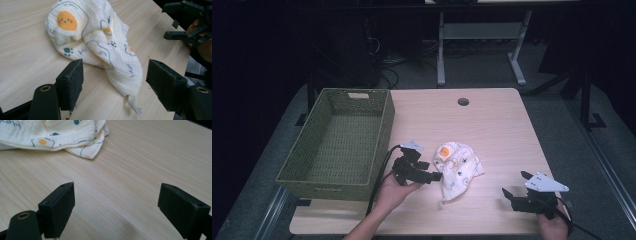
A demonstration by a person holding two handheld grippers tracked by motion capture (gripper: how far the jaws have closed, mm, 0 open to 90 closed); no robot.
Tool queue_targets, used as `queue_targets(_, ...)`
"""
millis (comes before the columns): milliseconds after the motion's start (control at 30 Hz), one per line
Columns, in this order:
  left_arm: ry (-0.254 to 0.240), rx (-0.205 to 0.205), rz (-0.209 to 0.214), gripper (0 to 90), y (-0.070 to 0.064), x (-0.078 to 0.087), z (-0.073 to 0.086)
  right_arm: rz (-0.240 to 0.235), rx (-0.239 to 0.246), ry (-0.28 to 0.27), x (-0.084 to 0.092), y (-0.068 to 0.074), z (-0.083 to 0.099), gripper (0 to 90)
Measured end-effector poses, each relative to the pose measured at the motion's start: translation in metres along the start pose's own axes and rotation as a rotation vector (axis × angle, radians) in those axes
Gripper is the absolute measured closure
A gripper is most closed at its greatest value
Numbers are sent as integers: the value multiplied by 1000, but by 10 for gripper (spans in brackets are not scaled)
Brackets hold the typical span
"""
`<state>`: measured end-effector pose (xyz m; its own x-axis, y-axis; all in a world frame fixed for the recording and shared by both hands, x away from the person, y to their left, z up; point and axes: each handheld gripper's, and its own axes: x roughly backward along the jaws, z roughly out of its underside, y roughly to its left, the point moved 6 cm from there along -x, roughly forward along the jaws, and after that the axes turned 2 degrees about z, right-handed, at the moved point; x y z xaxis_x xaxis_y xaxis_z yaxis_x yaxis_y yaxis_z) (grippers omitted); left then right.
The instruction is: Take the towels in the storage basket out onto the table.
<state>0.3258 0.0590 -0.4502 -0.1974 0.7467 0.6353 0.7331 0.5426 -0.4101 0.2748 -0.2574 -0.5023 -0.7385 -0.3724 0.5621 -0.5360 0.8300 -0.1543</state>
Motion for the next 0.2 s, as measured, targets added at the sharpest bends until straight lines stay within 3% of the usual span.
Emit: queue_targets(200, -41, -6, 16, 273, -7, 9, 13, -2, 3, -6, 0, 0, -1, 137)
